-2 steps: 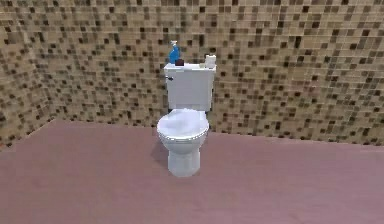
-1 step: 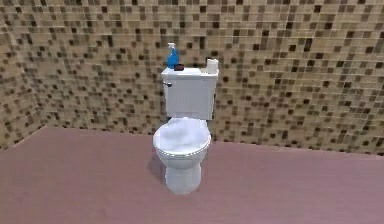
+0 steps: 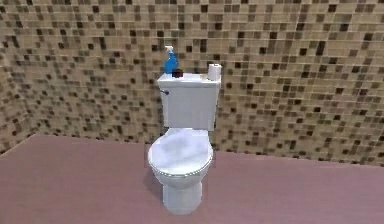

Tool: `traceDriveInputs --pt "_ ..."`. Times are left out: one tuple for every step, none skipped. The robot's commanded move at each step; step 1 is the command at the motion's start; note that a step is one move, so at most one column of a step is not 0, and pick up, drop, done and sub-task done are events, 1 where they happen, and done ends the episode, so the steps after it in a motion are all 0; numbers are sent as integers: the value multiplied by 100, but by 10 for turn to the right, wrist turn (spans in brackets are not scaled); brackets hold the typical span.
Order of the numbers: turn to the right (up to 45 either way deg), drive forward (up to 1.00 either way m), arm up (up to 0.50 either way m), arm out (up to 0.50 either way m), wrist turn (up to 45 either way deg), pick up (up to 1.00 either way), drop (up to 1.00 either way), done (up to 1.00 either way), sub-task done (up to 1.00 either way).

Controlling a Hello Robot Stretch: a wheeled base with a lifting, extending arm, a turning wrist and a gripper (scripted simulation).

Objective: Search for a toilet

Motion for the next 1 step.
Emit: traceDriveInputs --pt "450 0 0 0 0 0 0 0 0"
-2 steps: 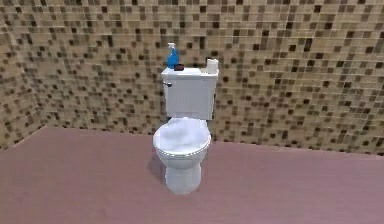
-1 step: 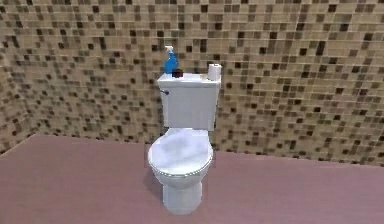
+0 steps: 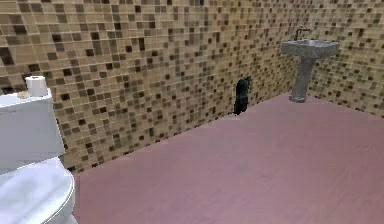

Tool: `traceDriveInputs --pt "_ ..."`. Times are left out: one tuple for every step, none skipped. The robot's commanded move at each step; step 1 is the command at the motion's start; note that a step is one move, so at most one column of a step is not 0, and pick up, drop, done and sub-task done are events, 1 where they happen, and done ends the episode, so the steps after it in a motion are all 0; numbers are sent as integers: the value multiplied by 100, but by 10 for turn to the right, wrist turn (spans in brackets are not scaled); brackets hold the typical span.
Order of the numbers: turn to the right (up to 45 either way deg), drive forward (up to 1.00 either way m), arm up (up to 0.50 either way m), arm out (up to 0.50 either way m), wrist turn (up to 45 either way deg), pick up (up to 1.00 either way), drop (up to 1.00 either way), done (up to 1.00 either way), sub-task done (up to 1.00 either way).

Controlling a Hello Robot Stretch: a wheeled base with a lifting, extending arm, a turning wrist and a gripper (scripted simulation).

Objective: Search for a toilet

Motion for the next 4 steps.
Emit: traceDriveInputs --pt "90 0 0 0 0 0 0 0 0" --pt "0 35 0 0 0 0 0 0 0" --pt "-450 0 0 0 0 0 0 0 0" --pt "-270 0 0 0 0 0 0 0 0"
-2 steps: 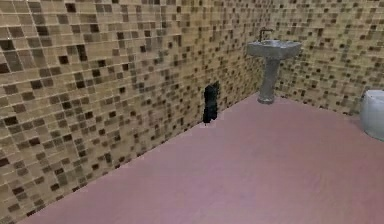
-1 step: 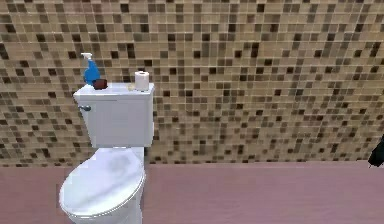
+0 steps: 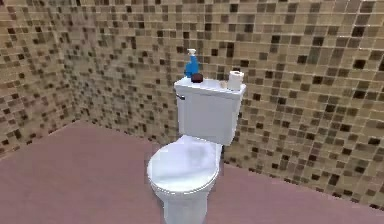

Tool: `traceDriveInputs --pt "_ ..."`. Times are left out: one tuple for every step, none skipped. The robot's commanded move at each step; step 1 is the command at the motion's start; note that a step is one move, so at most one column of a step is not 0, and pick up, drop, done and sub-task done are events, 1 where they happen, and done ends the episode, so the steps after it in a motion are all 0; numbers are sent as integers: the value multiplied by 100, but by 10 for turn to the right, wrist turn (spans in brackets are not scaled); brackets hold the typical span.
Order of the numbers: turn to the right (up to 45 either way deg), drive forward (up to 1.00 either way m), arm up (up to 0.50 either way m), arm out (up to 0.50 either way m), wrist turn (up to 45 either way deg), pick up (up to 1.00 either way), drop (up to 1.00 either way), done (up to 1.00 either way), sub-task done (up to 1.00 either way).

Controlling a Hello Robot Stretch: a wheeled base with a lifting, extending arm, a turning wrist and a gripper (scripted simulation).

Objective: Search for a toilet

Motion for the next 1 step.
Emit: traceDriveInputs --pt "0 0 0 0 0 0 0 100 0"
